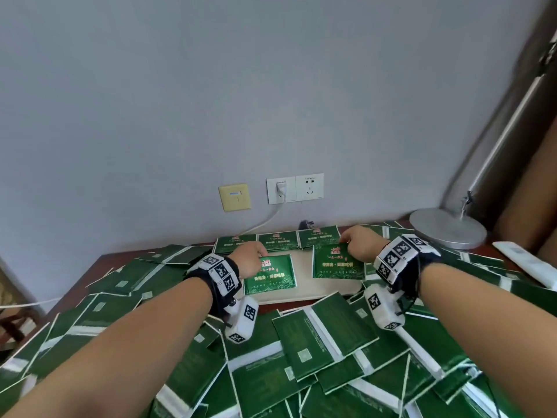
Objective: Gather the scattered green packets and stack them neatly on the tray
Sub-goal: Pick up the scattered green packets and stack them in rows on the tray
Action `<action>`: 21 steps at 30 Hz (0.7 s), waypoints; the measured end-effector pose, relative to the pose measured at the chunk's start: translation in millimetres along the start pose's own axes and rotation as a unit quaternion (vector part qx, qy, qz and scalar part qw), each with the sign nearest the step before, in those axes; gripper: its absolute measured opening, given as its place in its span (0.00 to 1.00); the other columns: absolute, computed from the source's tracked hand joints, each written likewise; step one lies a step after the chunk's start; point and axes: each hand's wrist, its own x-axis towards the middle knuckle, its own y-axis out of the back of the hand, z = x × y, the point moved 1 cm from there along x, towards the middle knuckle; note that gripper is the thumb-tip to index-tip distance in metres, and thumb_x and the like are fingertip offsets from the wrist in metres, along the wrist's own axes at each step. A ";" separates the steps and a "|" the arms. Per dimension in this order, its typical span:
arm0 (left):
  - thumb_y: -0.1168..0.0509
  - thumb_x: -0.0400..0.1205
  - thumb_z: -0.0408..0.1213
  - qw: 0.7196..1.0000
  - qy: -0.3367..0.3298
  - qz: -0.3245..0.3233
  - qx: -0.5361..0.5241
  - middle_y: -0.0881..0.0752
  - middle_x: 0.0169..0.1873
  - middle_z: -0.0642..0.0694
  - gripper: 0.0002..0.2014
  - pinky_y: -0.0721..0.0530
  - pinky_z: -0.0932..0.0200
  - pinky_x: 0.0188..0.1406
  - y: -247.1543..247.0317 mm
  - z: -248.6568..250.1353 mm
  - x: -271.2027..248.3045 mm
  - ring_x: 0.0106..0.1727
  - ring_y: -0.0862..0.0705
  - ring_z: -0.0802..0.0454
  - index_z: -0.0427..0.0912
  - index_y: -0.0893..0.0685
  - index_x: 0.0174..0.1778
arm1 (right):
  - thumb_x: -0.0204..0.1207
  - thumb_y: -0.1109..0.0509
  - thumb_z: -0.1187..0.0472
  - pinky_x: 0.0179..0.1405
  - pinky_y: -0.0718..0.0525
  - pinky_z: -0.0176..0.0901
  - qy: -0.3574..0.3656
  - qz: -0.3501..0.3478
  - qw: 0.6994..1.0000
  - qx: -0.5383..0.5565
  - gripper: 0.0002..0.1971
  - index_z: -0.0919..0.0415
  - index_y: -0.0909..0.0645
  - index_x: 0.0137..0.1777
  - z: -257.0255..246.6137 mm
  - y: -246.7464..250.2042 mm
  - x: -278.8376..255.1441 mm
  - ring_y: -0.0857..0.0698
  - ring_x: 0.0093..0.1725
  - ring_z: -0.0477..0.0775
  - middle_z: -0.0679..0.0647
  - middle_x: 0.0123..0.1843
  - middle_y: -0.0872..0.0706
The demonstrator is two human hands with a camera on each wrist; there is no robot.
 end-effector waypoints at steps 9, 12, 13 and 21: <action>0.44 0.80 0.19 1.000 -0.009 -0.029 0.006 0.22 0.69 0.42 0.23 0.26 0.65 0.50 -13.8 -4.4 62.9 0.66 0.20 0.44 0.40 0.21 0.69 | 0.77 0.46 0.78 0.53 0.16 0.40 0.003 -0.055 0.998 -0.026 0.27 0.55 0.16 0.64 10.1 -25.3 69.2 0.16 0.61 0.56 0.58 0.71 0.20; 0.44 0.80 0.19 0.999 -0.009 -0.036 0.003 0.20 0.68 0.42 0.23 0.26 0.64 0.48 -17.2 -4.4 75.6 0.64 0.19 0.44 0.41 0.20 0.67 | 0.74 0.46 0.80 0.53 0.13 0.43 0.001 -0.069 0.997 -0.028 0.29 0.52 0.14 0.61 15.8 -33.8 84.5 0.15 0.58 0.55 0.56 0.70 0.18; 0.44 0.80 0.19 0.999 -0.008 -0.039 0.003 0.20 0.67 0.42 0.23 0.26 0.63 0.47 -18.6 -5.5 79.4 0.64 0.18 0.43 0.41 0.20 0.67 | 0.74 0.45 0.79 0.54 0.13 0.43 0.001 -0.071 0.997 -0.031 0.29 0.51 0.14 0.61 16.7 -35.8 88.3 0.15 0.57 0.54 0.56 0.70 0.18; 0.34 0.81 0.31 0.999 -0.031 -0.021 0.032 0.16 0.61 0.37 0.16 0.17 0.54 0.51 -20.2 -6.1 76.5 0.53 0.15 0.41 0.50 0.18 0.63 | 0.76 0.33 0.66 0.70 0.23 0.47 0.030 -0.043 0.994 -0.099 0.22 0.48 0.19 0.69 2.7 -29.9 77.5 0.21 0.69 0.58 0.56 0.74 0.25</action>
